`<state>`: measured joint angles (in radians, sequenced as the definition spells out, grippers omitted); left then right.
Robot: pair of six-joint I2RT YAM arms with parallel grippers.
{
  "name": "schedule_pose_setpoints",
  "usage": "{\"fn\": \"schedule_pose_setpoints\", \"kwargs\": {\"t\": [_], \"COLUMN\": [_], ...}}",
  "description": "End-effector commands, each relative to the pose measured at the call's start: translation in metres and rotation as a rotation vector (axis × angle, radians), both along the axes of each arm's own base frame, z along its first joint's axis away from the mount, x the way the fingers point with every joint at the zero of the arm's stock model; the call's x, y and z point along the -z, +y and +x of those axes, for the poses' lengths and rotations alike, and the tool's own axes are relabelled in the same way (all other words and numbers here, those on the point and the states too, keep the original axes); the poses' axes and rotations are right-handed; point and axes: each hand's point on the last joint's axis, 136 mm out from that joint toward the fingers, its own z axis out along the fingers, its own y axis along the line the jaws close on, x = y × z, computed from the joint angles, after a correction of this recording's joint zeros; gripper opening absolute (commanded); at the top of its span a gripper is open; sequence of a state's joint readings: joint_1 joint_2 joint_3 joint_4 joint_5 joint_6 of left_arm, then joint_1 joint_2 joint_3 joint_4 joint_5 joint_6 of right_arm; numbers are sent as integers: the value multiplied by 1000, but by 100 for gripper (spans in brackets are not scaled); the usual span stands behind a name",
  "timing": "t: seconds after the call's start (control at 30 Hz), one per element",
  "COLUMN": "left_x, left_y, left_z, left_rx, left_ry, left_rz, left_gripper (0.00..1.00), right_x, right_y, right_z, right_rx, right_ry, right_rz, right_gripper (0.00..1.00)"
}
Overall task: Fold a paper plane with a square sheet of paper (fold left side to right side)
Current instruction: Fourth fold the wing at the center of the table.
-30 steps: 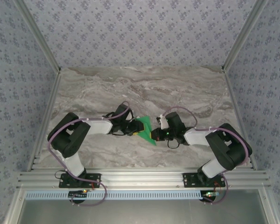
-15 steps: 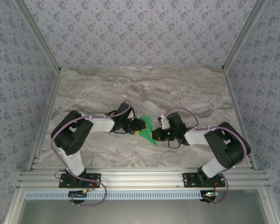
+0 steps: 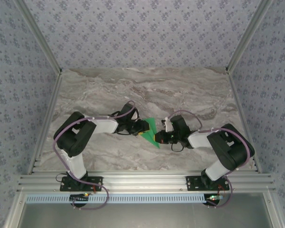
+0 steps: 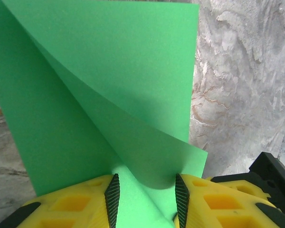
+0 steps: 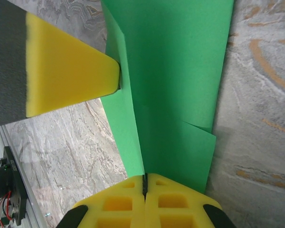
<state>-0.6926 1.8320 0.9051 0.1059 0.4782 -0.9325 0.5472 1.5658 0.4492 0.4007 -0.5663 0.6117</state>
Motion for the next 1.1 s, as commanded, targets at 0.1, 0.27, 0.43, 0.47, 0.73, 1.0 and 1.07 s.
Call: {"fn": "schedule_pose_setpoints", "kwargs": {"t": [0.1, 0.27, 0.43, 0.47, 0.73, 1.0, 1.07], "left_x": [15, 18, 22, 22, 23, 21, 19], "left_y": [2, 4, 8, 7, 8, 8, 8], "left_z": [-1, -2, -3, -3, -4, -3, -3], "left_rx": [6, 4, -1, 1, 0, 0, 1], "left_ry": [18, 21, 29, 29, 32, 27, 23], "left_rz": [62, 77, 98, 98, 102, 100, 98], "left_gripper": [37, 37, 38, 37, 37, 38, 37], "right_x": [6, 0, -17, -19, -32, -27, -22], "right_y": [-3, -3, 0, 1, 0, 1, 1], "right_z": [-2, 1, 7, 7, 20, 29, 30], "right_rx": [8, 9, -14, -20, -24, -25, -24], "right_ry": [30, 21, -1, -3, -25, -4, 5], "right_rz": [0, 17, 55, 60, 59, 40, 33], "right_gripper": [5, 11, 18, 19, 27, 27, 27]}}
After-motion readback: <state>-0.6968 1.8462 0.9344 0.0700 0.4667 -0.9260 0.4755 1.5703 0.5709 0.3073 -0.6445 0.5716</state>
